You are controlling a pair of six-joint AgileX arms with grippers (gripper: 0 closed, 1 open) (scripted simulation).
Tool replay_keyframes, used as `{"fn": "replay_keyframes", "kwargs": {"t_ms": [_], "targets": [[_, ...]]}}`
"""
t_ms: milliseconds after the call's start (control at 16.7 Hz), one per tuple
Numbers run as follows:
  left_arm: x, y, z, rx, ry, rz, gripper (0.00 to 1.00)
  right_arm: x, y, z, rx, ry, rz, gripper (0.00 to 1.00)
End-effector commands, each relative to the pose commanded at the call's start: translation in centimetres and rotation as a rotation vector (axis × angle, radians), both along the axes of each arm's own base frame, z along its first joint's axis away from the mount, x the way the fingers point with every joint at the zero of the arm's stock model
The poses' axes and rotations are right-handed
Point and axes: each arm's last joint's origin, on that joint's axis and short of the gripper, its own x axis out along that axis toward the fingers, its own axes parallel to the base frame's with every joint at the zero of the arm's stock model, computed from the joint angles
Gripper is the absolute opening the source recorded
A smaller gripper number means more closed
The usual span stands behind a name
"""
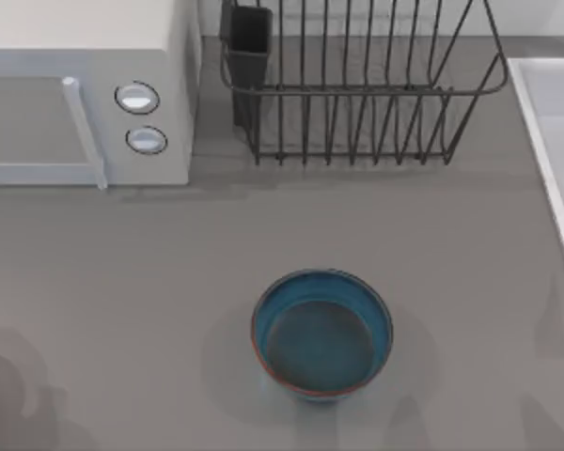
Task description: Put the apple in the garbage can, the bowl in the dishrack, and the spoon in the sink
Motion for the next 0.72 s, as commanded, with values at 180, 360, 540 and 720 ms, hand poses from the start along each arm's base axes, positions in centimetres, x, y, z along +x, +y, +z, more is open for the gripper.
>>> {"fn": "replay_keyframes", "kwargs": {"t_ms": [180, 360, 540, 720], "targets": [[0.3, -0.1, -2.3, 0.003, -0.005, 0.001, 0.0, 0.0, 0.0, 0.0, 0.0, 0.0, 0.0, 1.0], [0.4, -0.3, -5.3, 0.004, -0.008, 0.007, 0.0, 0.0, 0.0, 0.0, 0.0, 0.0, 0.0, 1.0], [0.3, -0.5, -6.5, -0.001, -0.002, 0.01, 0.0, 0.0, 0.0, 0.0, 0.0, 0.0, 0.0, 1.0], [0.3, -0.5, -6.5, -0.001, -0.002, 0.01, 0.0, 0.0, 0.0, 0.0, 0.0, 0.0, 0.0, 1.0]]}}
